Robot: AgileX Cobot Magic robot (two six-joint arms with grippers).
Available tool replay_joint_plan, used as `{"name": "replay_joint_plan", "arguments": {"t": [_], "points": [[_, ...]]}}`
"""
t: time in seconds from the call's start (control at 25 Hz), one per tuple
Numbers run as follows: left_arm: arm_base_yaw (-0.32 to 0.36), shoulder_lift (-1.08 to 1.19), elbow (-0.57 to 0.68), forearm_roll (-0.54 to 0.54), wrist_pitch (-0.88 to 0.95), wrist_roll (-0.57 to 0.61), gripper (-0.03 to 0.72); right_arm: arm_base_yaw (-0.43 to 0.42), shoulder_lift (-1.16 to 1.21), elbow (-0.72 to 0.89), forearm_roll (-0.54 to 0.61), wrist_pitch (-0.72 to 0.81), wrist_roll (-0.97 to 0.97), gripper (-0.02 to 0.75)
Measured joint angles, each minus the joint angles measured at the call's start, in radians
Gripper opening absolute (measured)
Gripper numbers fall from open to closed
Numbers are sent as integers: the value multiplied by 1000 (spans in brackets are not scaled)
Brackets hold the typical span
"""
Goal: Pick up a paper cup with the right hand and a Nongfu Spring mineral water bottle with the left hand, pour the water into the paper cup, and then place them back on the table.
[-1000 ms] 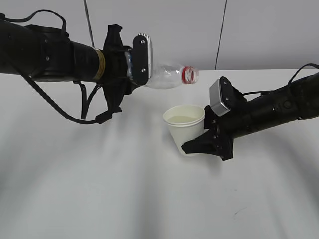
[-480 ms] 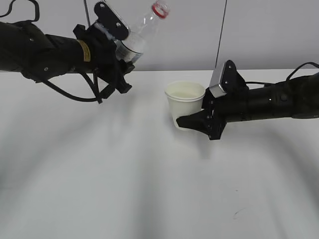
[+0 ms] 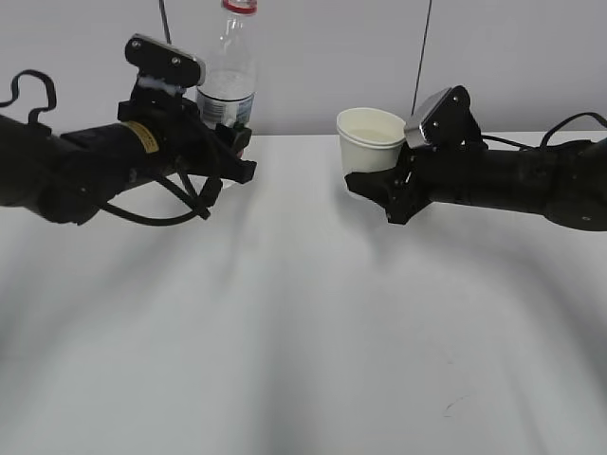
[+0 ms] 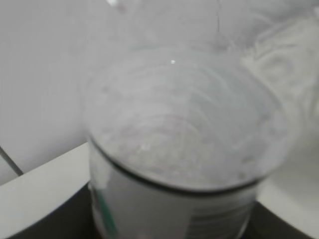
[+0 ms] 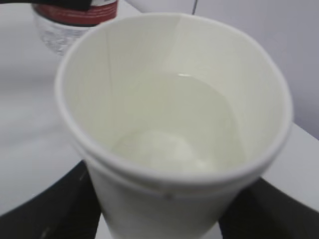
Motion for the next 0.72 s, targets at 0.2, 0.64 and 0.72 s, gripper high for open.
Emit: {"name": "replay_joint_plan", "arguments": {"t": [0.2, 0.64, 0.72], "points": [[0, 0, 134, -91, -212, 0, 341, 0, 2, 0, 134, 46, -96, 459], [0, 109, 181, -151, -384, -117, 341, 0, 112, 2, 393, 45, -260, 459], [0, 131, 181, -151, -384, -124, 341, 0, 131, 2, 431, 41, -304, 459]]}}
